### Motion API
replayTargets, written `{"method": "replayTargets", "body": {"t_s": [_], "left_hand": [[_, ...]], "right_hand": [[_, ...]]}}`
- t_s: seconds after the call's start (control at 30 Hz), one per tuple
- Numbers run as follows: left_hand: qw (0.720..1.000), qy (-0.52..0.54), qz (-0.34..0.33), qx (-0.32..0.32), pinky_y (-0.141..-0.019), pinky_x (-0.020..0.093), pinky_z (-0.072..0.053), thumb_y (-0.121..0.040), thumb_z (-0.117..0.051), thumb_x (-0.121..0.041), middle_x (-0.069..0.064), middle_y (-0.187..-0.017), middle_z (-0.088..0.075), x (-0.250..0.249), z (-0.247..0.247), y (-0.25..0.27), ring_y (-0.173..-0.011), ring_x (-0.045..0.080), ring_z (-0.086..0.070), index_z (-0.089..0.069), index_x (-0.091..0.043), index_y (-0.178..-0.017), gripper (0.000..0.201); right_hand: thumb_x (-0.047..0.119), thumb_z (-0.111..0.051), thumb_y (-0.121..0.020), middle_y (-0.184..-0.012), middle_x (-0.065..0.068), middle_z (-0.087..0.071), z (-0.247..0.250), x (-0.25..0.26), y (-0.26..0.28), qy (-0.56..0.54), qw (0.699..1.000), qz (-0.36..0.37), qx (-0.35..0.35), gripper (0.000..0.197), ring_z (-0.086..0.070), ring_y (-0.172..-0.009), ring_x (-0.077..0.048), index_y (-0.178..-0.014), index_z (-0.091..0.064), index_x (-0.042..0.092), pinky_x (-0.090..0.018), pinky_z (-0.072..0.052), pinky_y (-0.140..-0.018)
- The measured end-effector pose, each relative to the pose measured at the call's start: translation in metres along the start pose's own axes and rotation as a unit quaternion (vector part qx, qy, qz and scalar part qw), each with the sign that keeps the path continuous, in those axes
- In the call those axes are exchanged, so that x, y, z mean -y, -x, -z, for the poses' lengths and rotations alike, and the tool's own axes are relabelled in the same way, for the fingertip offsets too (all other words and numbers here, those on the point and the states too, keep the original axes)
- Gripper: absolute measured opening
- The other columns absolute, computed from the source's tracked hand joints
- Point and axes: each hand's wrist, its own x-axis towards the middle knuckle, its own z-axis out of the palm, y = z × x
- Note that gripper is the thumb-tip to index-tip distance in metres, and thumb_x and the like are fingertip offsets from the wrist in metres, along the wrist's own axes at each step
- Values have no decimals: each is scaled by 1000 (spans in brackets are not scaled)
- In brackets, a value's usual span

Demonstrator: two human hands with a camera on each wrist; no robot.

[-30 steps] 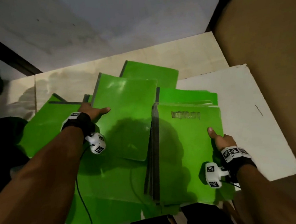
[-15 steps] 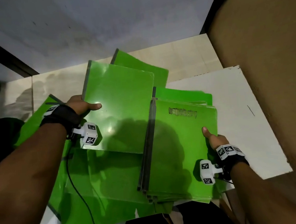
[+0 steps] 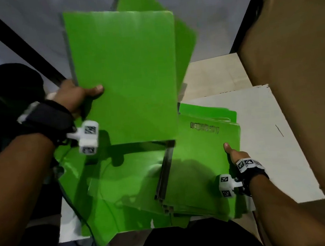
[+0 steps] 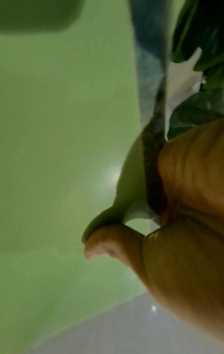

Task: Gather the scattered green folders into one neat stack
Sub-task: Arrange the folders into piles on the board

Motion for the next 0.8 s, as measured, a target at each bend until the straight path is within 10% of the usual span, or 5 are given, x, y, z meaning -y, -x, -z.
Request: {"method": "replayTargets", "body": {"t_s": [0.07,0.17,0.27,0.57,0.8], "left_hand": [[999,-16,21,28,-66,19,-56,-72,-79,-11,9,-94,-67,26,-35,31,-63,2,-65,-60,-7,-103,36],[991,-10,118,65,-88,49,-55,-65,-83,-8,19,-107,-68,98,-90,66,-94,27,-69,-63,3,-112,52],[976,-49,186,100,-94,43,-50,-61,-87,-14,18,-113,-67,154,-138,93,-104,31,-64,-60,3,-115,62],[919,-375,58,109,-102,40,-41,-65,-78,-52,8,-136,-27,187,-203,141,-125,29,-34,-30,-15,-141,98],[911,-393,-32,121,-108,39,-38,-76,-70,-50,4,-151,-11,188,-208,139,-135,28,-29,-25,-12,-145,90]], "right_hand": [[78,-48,-77,-128,-23,-58,1,0,-1,1,1000,2,3,93,-60,-100,-36,-127,-56,0,-39,-47,-86],[77,-47,-79,-135,-23,-53,1,2,1,8,1000,5,14,93,-58,-109,-37,-132,-52,0,-40,-46,-91],[77,-44,-80,-142,-21,-46,1,4,5,5,1000,0,19,94,-54,-118,-38,-138,-47,4,-42,-44,-98],[80,-29,-82,-146,-21,-41,4,0,2,-70,997,-2,21,99,-49,-124,-36,-143,-39,2,-37,-39,-93],[71,-61,-74,-138,-21,-50,1,-3,1,-48,999,7,14,99,-55,-114,-38,-139,-41,-1,-42,-45,-93]]}}
